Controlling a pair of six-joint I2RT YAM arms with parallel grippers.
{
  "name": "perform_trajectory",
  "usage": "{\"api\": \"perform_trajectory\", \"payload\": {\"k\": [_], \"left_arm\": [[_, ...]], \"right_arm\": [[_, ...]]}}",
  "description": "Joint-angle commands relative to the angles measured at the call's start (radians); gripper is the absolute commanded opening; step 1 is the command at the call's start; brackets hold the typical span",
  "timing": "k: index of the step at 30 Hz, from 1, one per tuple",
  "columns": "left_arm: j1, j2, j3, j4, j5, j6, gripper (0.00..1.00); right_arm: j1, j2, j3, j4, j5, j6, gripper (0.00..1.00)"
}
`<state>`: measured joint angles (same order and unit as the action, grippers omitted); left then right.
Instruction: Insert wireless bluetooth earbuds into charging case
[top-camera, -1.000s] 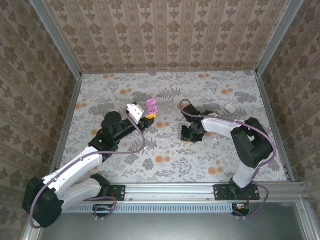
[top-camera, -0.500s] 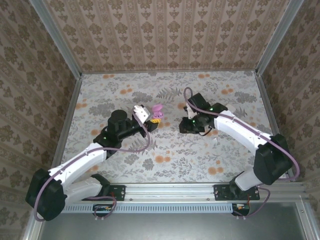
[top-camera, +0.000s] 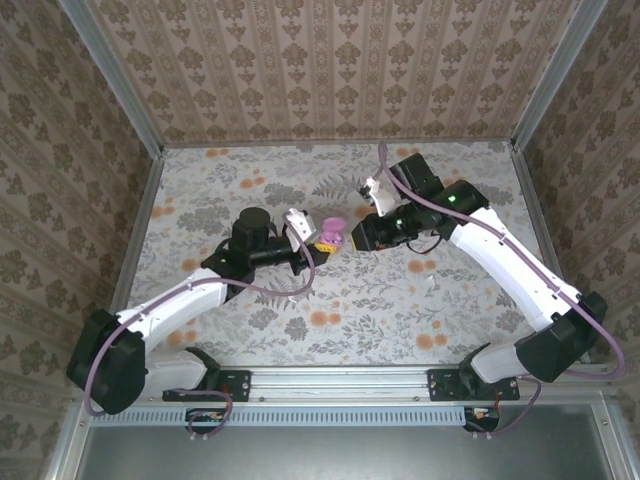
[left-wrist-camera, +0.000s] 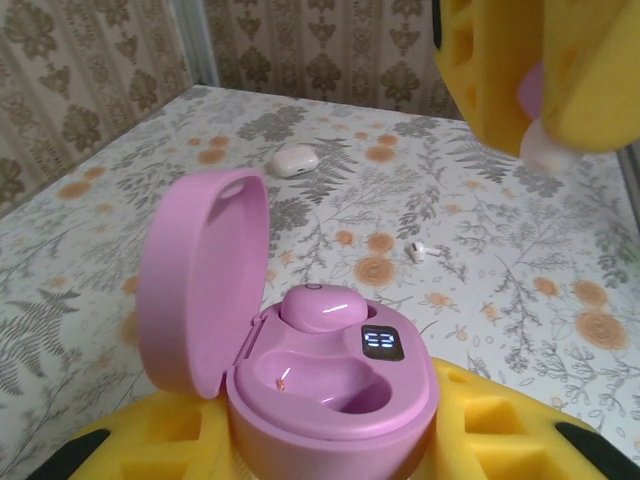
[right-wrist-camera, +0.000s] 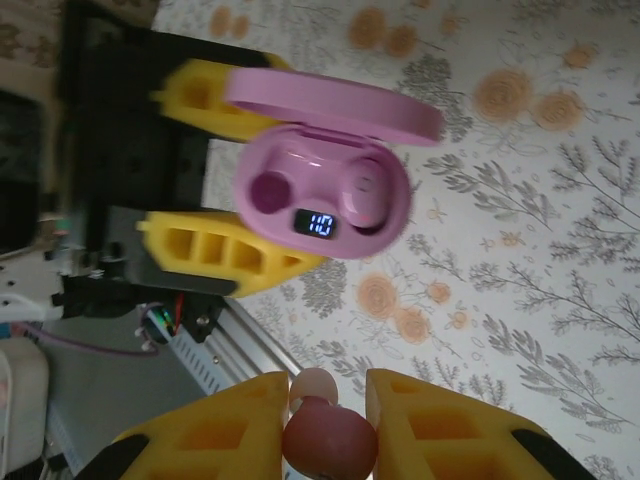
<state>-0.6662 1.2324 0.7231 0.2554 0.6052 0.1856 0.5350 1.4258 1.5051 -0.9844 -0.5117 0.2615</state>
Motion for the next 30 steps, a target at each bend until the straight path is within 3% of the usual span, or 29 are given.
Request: {"api": "perform_trajectory", "payload": {"k": [1,30], "left_arm": [[0.007,0.014,0.048,-0.023,0.093,0.041,0.34],[0.002,0.033,0.066,0.032,0.135,-0.024,0.35]], "right_arm": [[0.009,0.046,0.071,-0.094,-0.053,-0.081,0.26],[0.062,0.192,0.2,-0.097,-0.038,-0.089,0.26]]}}
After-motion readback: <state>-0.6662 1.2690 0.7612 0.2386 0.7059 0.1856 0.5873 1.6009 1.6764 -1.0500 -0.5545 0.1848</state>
